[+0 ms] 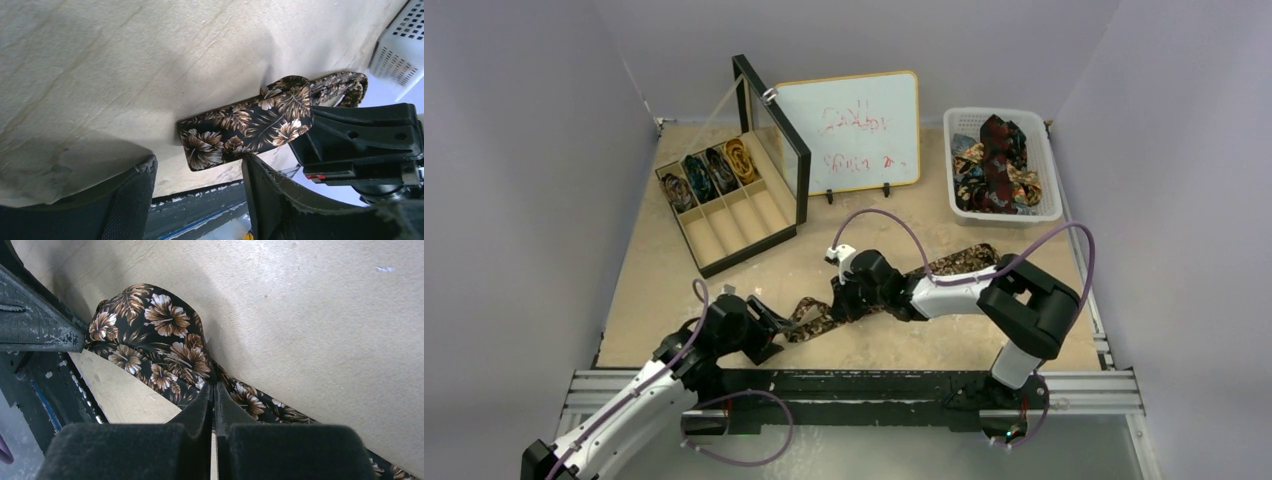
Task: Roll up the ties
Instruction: Flatten out the tie at the center of the board.
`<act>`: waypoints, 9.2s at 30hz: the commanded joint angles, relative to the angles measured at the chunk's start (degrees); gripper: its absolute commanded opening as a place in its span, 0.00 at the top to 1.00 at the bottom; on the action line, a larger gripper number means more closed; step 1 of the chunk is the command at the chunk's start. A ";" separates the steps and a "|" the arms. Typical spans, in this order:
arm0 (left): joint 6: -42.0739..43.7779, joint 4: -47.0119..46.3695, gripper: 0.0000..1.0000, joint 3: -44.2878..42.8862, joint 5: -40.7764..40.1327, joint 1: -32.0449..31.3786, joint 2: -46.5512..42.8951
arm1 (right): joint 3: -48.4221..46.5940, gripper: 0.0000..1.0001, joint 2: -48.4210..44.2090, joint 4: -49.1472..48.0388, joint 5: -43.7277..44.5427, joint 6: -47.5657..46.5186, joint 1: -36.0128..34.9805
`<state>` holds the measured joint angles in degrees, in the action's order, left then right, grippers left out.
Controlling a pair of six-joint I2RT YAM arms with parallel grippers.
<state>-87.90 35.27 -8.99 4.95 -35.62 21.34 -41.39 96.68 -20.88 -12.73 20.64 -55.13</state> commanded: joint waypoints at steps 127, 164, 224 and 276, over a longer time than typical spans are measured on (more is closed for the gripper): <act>25.52 -4.15 0.28 -13.09 12.20 16.01 18.03 | -6.17 0.93 -0.88 4.98 10.39 -11.75 -7.69; 10.26 -16.86 0.36 8.03 16.49 21.29 7.68 | -5.96 0.92 -0.21 5.05 4.54 -13.43 -8.32; 28.91 -2.34 1.00 -11.67 -0.12 21.29 12.66 | 4.91 0.05 -29.57 40.66 42.79 42.42 33.34; 28.28 2.47 1.00 -16.58 -10.59 21.37 15.63 | -4.07 0.10 -22.71 32.76 26.26 17.63 39.59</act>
<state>-60.82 38.65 -23.05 -5.34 -14.52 37.12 -48.99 75.09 16.34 22.59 38.50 -15.57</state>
